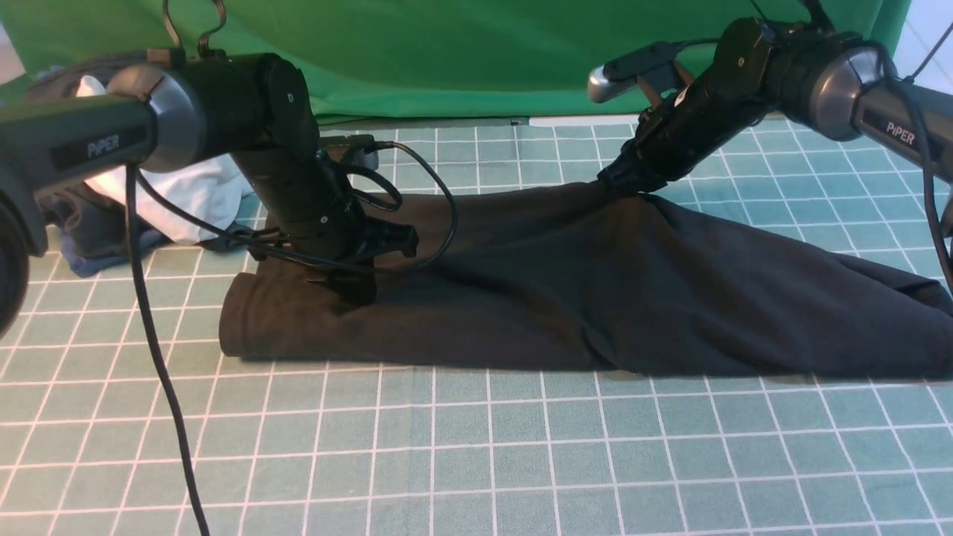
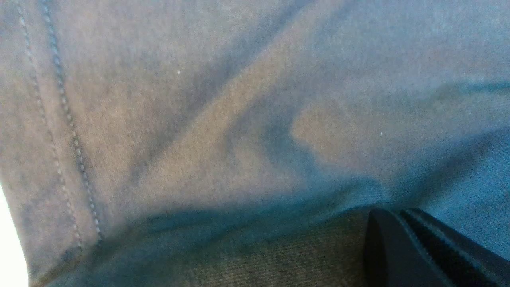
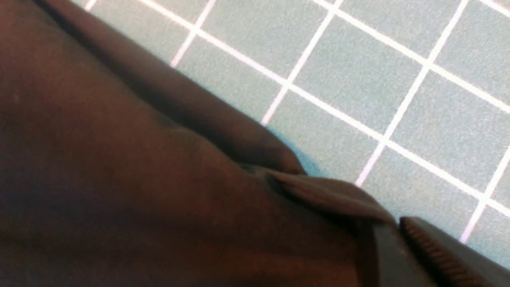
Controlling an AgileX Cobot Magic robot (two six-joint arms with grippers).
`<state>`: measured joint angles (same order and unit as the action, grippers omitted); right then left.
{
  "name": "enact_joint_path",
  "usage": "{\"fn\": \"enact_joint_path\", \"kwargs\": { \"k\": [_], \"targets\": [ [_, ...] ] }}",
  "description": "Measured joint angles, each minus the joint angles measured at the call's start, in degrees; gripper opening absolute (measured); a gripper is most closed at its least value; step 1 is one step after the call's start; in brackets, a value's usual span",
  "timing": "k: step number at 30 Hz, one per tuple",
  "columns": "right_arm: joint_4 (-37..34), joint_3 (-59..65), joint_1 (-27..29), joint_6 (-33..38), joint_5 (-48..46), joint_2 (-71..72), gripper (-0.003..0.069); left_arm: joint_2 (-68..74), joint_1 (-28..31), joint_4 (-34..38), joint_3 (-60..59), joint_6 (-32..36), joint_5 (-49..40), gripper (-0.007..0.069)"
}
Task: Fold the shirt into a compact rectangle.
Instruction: 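Pull the folded dark garment lengthwise by its ends to straighten it flat on the table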
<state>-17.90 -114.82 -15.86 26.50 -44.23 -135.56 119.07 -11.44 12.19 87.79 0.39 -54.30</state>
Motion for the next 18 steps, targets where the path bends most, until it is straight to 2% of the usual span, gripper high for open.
{"fn": "enact_joint_path", "kwargs": {
  "k": [2, 4, 5, 6, 8, 10, 13, 16, 18],
  "targets": [
    [0.2, -0.1, 0.0, -0.8, -0.1, 0.0, 0.0121, -0.2, 0.0, -0.2, 0.0, 0.0, -0.1, 0.0002],
    [0.9, -1.4, 0.2, -2.7, -2.6, 0.3, 0.0285, -1.8, 0.1, -1.8, 0.0, -0.9, -0.5, 0.0002],
    [1.0, -1.6, 0.2, -2.7, -3.4, 0.4, 0.0298, -2.2, 0.1, -2.0, 0.0, -1.1, -0.5, 0.0002],
    [2.1, -3.2, 0.3, -3.4, -7.3, 1.2, 0.0395, -4.0, 0.1, -4.0, 0.0, -2.4, -1.0, 0.0002],
    [3.4, -5.4, 0.4, -4.6, -12.5, 2.8, 0.0463, -7.3, 0.3, -7.6, 0.0, -4.3, -2.1, 0.0002],
    [4.6, -8.0, 0.4, -6.2, -17.7, 4.9, 0.0481, -10.6, 0.5, -11.4, -0.1, -6.5, -4.5, 0.0002],
    [5.5, -9.9, 0.4, -7.1, -22.4, 7.4, 0.0447, -13.6, 0.6, -14.0, -1.1, -7.6, -7.1, 0.0004],
    [6.6, -10.8, 0.7, -7.2, -24.8, 11.9, 0.0188, -17.2, 0.8, -15.7, -5.8, -9.2, -9.0, 0.0006],
    [6.7, -10.6, 1.2, -8.2, -25.0, 14.3, 0.0078, -18.2, 1.6, -14.2, -9.5, -9.3, -8.3, 0.0006]
  ]
}}
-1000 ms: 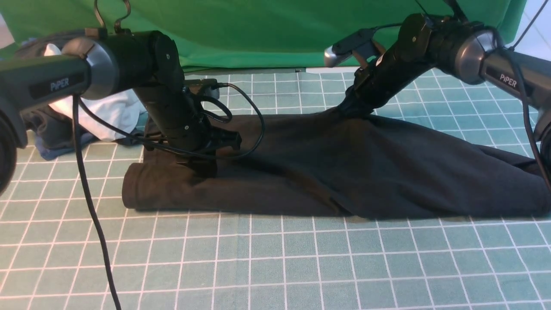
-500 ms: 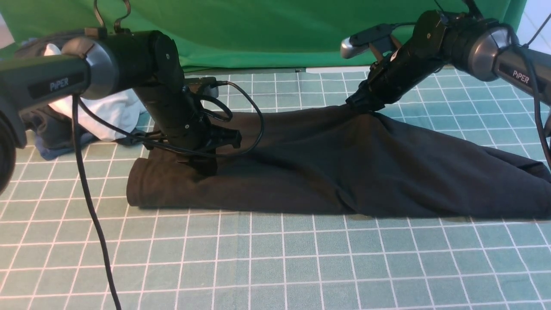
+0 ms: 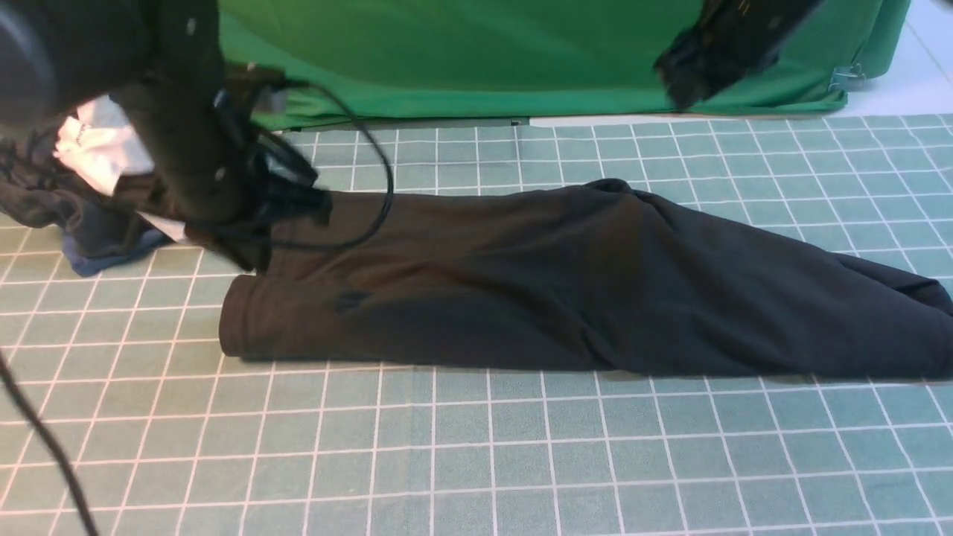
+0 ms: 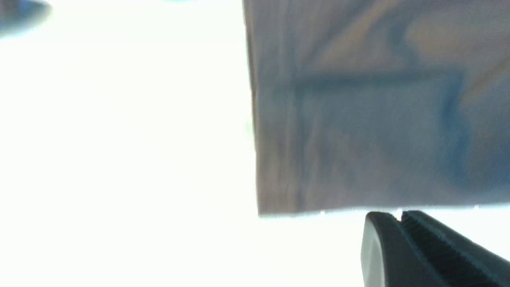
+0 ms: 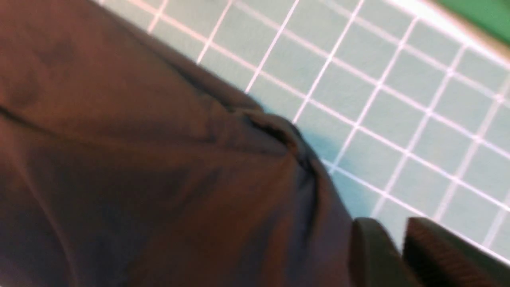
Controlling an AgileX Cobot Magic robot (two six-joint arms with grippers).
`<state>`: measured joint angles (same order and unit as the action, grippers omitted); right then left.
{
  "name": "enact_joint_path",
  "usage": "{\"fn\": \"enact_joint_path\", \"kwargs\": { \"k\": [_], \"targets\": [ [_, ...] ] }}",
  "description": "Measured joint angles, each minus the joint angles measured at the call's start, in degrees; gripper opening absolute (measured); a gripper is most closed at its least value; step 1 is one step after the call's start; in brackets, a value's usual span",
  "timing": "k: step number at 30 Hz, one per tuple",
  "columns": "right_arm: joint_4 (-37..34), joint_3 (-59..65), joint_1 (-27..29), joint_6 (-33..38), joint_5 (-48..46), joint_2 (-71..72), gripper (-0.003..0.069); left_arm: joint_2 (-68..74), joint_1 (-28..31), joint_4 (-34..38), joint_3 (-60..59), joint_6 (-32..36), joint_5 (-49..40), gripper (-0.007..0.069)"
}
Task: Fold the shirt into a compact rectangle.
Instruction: 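Pull the folded dark garment lengthwise by its ends to straighten it flat on the table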
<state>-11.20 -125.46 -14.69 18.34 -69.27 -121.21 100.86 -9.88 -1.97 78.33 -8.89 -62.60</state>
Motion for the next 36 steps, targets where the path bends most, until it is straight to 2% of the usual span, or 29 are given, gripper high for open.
{"fn": "enact_joint_path", "kwargs": {
  "k": [4, 6, 7, 14, 19, 20, 21, 22, 24, 27, 33, 36],
  "targets": [
    [0.2, 5.0, 1.7, -0.3, 0.0, 6.3, 0.0022, -0.4, 3.6, 4.1, -6.7, 0.0, 4.9, 0.0007],
    [0.2, 8.1, 2.3, -0.3, 0.0, 8.3, 0.0018, -0.4, 4.7, 5.0, -7.5, 0.6, 5.6, 0.0007],
    [0.4, 14.1, 3.2, -0.3, -0.1, 12.3, 0.0015, -0.4, 6.4, 6.9, -8.1, 3.0, 6.4, 0.0007],
    [0.1, 32.9, 3.9, 0.2, 2.8, 21.8, 0.0013, -0.4, 6.8, 9.3, -8.2, 6.3, 9.6, 0.0048],
    [-0.9, 41.4, 3.9, 0.3, 6.6, 25.6, 0.0013, -0.4, 6.5, 8.8, -8.2, 6.3, 13.6, 0.0226],
    [-1.0, 43.3, 3.9, 0.3, 7.2, 26.3, 0.0013, -0.4, 6.5, 7.8, -8.2, 6.1, 14.1, 0.0295],
    [-1.0, 43.9, 3.9, 0.4, 7.4, 26.5, 0.0013, -0.4, 6.5, 7.3, -8.2, 5.8, 14.2, 0.0330],
    [-1.1, 45.2, 3.9, 0.4, 7.7, 26.9, 0.0013, -0.4, 6.5, 5.8, -8.2, 4.4, 14.4, 0.0415],
    [-1.3, 46.6, 3.9, 0.4, 8.0, 27.2, 0.0013, 0.4, 6.5, 3.9, -8.2, 2.3, 14.7, 0.0533],
    [-2.0, 47.5, 3.9, 0.4, 7.9, 27.3, 0.0013, 2.7, 6.5, 3.5, -8.2, 0.8, 14.9, 0.0649],
    [-5.2, 47.6, 3.9, 1.8, 8.0, 27.4, 0.0013, 8.6, 6.5, 6.5, -8.2, 0.3, 14.3, 0.0689],
    [-6.4, 47.6, 3.9, 2.9, 8.0, 27.4, 0.0013, 8.9, 6.5, 6.7, -8.2, 0.2, 13.9, 0.0647]
  ]
}}
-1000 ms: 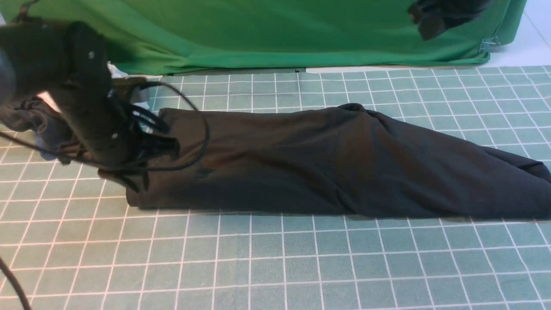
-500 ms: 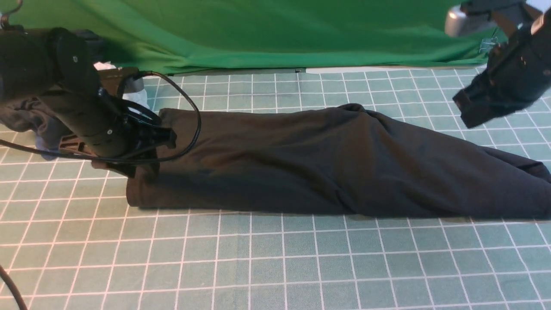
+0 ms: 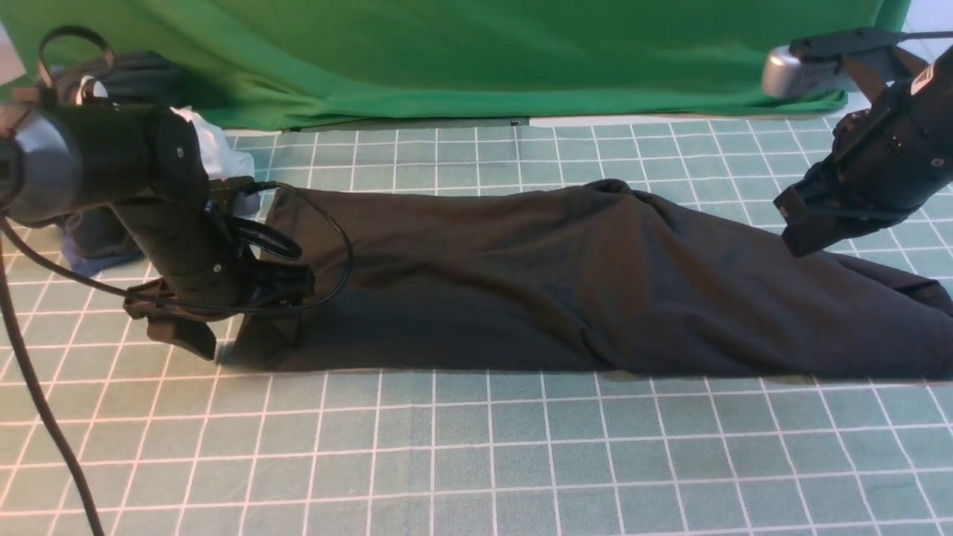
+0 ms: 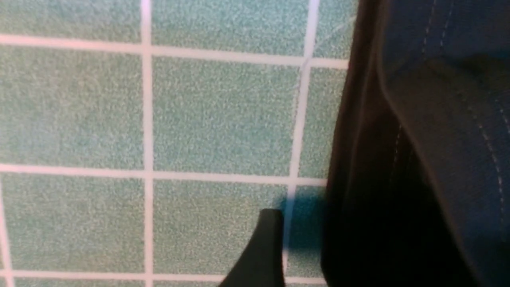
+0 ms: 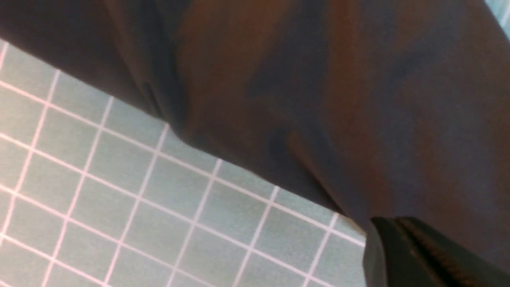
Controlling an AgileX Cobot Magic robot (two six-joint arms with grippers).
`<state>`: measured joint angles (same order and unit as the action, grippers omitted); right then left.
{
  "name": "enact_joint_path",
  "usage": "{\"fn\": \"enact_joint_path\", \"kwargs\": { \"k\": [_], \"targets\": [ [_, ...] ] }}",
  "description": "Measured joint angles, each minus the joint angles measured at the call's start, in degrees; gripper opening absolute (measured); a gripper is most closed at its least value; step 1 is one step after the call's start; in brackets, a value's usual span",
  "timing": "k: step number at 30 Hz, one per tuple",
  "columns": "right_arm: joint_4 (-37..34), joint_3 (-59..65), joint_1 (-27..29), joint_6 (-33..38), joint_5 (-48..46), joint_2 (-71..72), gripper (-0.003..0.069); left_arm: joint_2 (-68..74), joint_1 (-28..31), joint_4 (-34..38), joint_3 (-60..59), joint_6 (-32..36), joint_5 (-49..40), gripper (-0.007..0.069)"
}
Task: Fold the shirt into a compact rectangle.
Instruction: 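Pull the folded dark garment lengthwise by its ends to straighten it flat on the table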
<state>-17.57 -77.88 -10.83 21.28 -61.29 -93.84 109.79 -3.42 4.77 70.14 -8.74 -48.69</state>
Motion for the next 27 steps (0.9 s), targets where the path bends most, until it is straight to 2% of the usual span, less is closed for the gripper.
{"fn": "enact_joint_path", "kwargs": {
  "k": [1, 2, 3, 4, 5, 6, 7, 8, 10, 16, 20, 23, 24, 25, 26, 27],
  "targets": [
    [-0.2, 0.0, 0.0, 0.0, 0.0, 0.0, 0.0013, 0.1, 0.0, 0.1, 0.0, 0.0, 0.0, 0.0632],
    [-0.4, 0.0, 0.0, 0.3, 0.0, 0.0, 0.0013, 0.1, 0.0, 0.4, 0.0, 0.0, 0.0, 0.0552],
    [-0.4, 0.0, 0.0, 0.3, 0.0, 0.0, 0.0013, 0.1, 0.0, 0.5, 0.0, 0.0, 0.0, 0.0540],
    [-0.5, 0.0, 0.0, 0.4, 0.0, 0.0, 0.0013, 0.1, 0.0, 1.4, 0.0, 0.2, -0.2, 0.0408],
    [-0.5, 0.0, 0.0, 0.4, 0.0, 0.0, 0.0013, 0.1, 0.0, 1.5, 0.0, 0.3, -0.2, 0.0392],
    [-0.5, 0.0, 0.0, 0.4, -0.3, 0.0, 0.0013, 0.1, -0.1, 2.1, 0.0, 1.0, -0.4, 0.0229],
    [-0.5, 0.0, 0.1, 0.4, -0.5, 0.0, 0.0013, 0.1, -0.1, 2.2, 0.0, 1.5, -0.5, 0.0192],
    [-0.2, 0.0, 0.2, 0.4, -0.9, 0.0, 0.0014, 0.1, -0.1, 2.2, 0.1, 2.1, -0.6, 0.0122],
    [1.1, 0.0, 0.5, 0.4, -3.0, 0.0, 0.0015, -0.1, 0.0, 2.1, 0.3, 3.4, -1.3, 0.0057],
    [6.6, 2.0, 2.3, -1.9, -7.7, 2.8, 0.0025, -5.0, 0.1, -2.9, -0.5, 4.4, -7.6, 0.0034],
    [10.8, 6.7, 5.5, -5.4, -7.4, 6.4, 0.0060, -10.9, 0.2, -4.3, -4.4, 4.3, -6.7, 0.0034],
    [12.2, 10.3, 9.0, -7.5, -5.1, 8.0, 0.0127, -14.0, 0.3, -4.8, -8.2, 4.3, -4.7, 0.0034],
    [12.4, 11.7, 11.6, -9.0, -3.1, 8.1, 0.0198, -15.4, 0.3, -4.8, -10.7, 4.3, -3.8, 0.0034],
    [12.4, 11.9, 11.9, -9.0, -3.1, 8.0, 0.0198, -15.7, 0.4, -5.1, -11.3, 4.2, -3.7, 0.0034],
    [12.4, 12.8, 13.9, -9.7, -1.3, 7.5, 0.0286, -16.6, 0.4, -6.3, -13.5, 3.4, -3.4, 0.0034],
    [12.4, 13.1, 15.0, -10.2, -0.5, 6.8, 0.0343, -16.9, 0.5, -7.6, -14.4, 2.6, -3.3, 0.0034]
  ]
}}
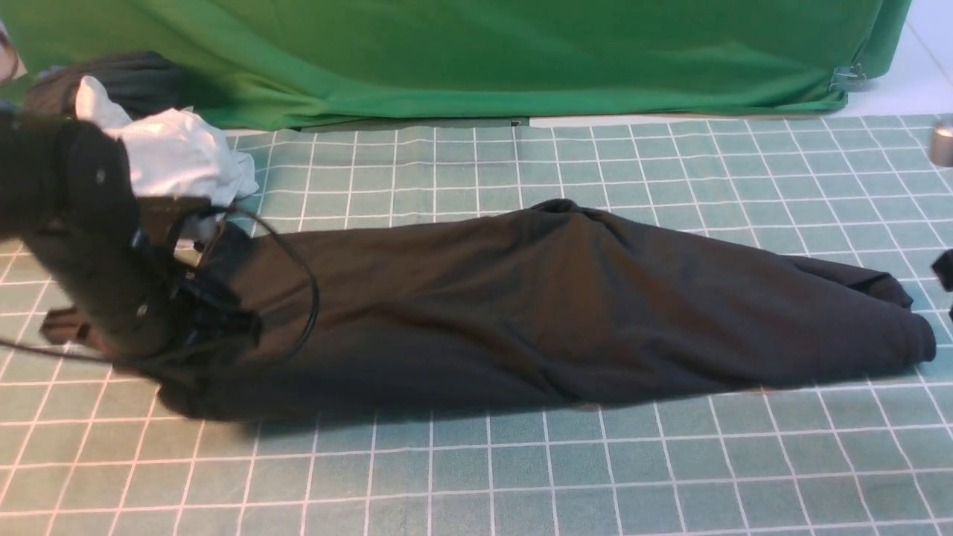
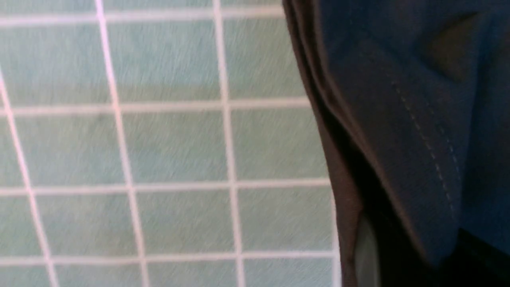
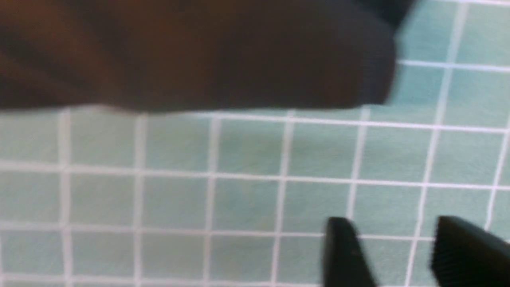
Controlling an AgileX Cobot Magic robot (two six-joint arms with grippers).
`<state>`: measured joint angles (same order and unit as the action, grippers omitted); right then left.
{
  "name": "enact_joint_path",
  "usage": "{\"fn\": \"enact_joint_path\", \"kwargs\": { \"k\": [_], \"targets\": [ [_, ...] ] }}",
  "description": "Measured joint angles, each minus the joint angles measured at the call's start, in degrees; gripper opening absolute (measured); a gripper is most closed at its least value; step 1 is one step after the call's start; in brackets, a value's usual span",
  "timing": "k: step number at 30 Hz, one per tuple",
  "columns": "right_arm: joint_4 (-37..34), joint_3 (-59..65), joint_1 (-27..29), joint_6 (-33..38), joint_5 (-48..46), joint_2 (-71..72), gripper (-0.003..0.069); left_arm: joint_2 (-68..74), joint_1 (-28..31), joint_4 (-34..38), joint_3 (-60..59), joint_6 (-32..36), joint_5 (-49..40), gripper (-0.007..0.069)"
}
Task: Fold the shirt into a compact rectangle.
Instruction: 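Pull the folded dark garment lengthwise by its ends to straighten it flat on the table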
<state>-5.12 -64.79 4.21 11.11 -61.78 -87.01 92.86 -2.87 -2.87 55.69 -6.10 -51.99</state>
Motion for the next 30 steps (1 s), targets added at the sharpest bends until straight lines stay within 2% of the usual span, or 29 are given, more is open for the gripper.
{"fn": "enact_joint_path", "kwargs": {
  "k": [2, 4, 6, 15, 17, 18, 21, 22, 23, 24, 26, 30],
  "targets": [
    [0.3, 0.2, 1.7, -0.3, 1.5, -2.0, 0.0443, -0.5, 0.7, -2.3, -1.6, -1.1, -0.1, 0.0034],
    [0.2, 0.2, 2.0, -0.3, 3.4, -3.7, 0.0503, -0.5, 1.6, -3.1, -1.9, -1.4, -0.2, 0.0034],
    [-0.9, 0.2, 2.0, 0.0, 5.4, -5.9, 0.0531, -0.5, 2.6, -3.1, -2.0, -1.5, -0.2, 0.0034],
    [-7.5, -3.1, 1.6, 3.2, 7.7, -16.4, 0.0538, -0.5, 4.9, -2.4, -2.2, -1.6, 0.5, 0.0034],
    [-11.8, -3.4, 1.6, 6.2, 7.6, -18.1, 0.0479, -0.6, 5.0, -2.0, -2.2, -1.4, 0.5, 0.0034],
    [-12.5, -3.4, 1.6, 6.5, 7.6, -18.4, 0.0472, -0.6, 5.0, -1.9, -2.2, -1.4, 0.5, 0.0034],
    [-15.7, -3.5, 1.5, 9.2, 7.2, -20.2, 0.0302, -0.6, 5.1, -1.7, -2.2, -1.2, 0.6, 0.0034],
    [-15.7, -3.5, 1.5, 9.2, 7.3, -20.2, 0.0272, -0.6, 5.1, -1.7, -2.2, -1.2, 0.6, 0.0034],
    [-14.8, -3.5, 1.5, 8.8, 7.3, -20.5, 0.0146, -0.6, 5.1, -1.7, -2.2, -1.0, 0.6, 0.0034],
    [-14.1, -3.5, 1.5, 8.7, 7.1, -20.5, 0.0096, -0.6, 5.1, -1.7, -2.2, -0.9, 0.6, 0.0034],
    [-13.0, -3.6, 1.5, 8.3, 6.4, -20.2, 0.0052, -0.6, 5.1, -1.6, -2.2, -1.0, 0.4, 0.0034],
    [-10.6, -3.3, 1.5, 6.9, 3.6, -18.1, 0.0044, -0.6, 5.1, -1.3, -2.2, -0.8, -0.6, 0.0034]
  ]
}}
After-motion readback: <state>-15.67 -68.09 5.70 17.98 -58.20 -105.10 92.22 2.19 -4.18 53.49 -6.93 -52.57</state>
